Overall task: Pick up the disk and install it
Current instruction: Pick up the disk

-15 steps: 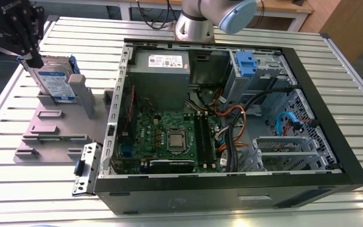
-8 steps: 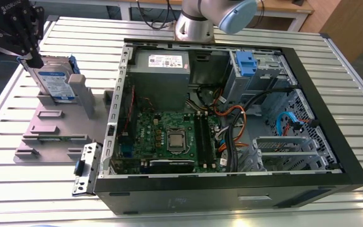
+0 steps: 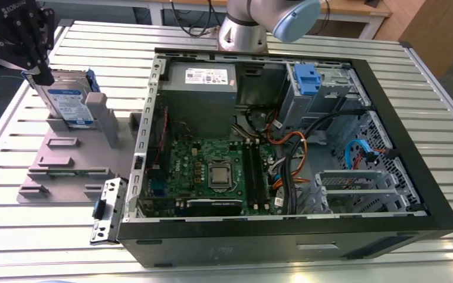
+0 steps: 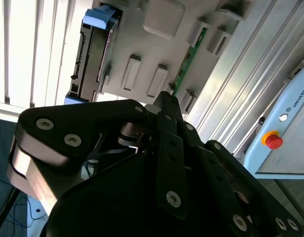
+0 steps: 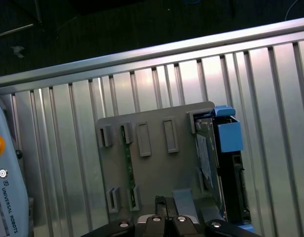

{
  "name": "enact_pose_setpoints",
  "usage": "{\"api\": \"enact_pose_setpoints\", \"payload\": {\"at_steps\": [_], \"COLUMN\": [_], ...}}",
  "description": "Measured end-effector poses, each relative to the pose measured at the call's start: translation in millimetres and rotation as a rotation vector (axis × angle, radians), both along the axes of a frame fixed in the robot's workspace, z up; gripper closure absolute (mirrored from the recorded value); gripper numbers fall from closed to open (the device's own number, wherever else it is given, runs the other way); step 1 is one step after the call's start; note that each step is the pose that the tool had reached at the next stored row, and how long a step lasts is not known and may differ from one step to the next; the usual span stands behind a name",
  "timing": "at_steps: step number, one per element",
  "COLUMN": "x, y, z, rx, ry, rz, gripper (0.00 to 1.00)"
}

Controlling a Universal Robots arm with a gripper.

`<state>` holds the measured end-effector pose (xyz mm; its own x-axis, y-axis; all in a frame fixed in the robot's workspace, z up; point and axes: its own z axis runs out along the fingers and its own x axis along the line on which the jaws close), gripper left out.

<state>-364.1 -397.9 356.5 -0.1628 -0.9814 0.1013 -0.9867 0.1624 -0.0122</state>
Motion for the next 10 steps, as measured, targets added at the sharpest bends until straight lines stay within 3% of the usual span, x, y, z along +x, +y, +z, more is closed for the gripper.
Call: {"api": "enact_pose_setpoints", "payload": {"at_steps": [10], "x": [0.0], "y": [0.0], "z": [0.0], "rx": [-0.0106], "ry": [0.0000], "rz": [0.019], "gripper": [0.89]}}
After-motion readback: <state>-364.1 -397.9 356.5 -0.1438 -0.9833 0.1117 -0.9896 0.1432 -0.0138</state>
